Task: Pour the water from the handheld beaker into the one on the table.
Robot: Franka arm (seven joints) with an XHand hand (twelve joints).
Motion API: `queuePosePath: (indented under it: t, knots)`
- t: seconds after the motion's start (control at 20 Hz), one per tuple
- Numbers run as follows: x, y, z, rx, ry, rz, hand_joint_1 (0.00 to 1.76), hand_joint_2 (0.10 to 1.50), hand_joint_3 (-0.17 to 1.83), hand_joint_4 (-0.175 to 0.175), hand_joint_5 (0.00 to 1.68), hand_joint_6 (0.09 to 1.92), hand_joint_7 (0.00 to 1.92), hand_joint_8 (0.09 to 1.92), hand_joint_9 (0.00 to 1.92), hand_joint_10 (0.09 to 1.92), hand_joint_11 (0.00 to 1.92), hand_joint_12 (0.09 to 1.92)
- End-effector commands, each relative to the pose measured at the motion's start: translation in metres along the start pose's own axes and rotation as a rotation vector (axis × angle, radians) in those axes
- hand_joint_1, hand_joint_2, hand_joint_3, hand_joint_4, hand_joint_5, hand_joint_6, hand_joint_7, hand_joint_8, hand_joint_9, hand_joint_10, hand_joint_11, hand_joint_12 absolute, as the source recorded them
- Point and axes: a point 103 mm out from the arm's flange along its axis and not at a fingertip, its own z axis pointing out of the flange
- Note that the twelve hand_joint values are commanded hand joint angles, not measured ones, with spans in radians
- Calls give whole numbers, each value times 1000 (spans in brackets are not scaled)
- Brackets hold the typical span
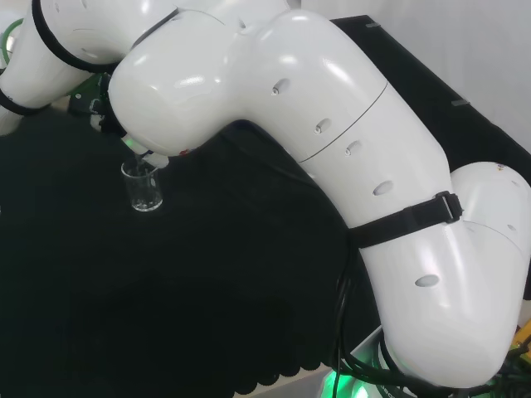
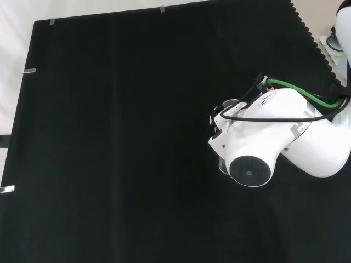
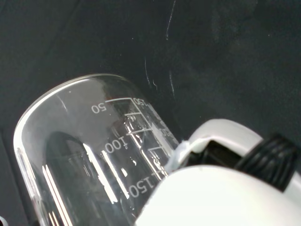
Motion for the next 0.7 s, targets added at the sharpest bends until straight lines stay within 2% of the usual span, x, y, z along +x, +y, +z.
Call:
queuePosePath:
  t: [0.05,0.7]
  knots:
    - [0,-1,-5,6,-11,4,1436,582,668,-175,1376,440,1378,534,1590,87,1386,616]
    - [-1,-2,-3,2,-7,4,1436,580,670,-175,1376,440,1377,536,1590,87,1391,615]
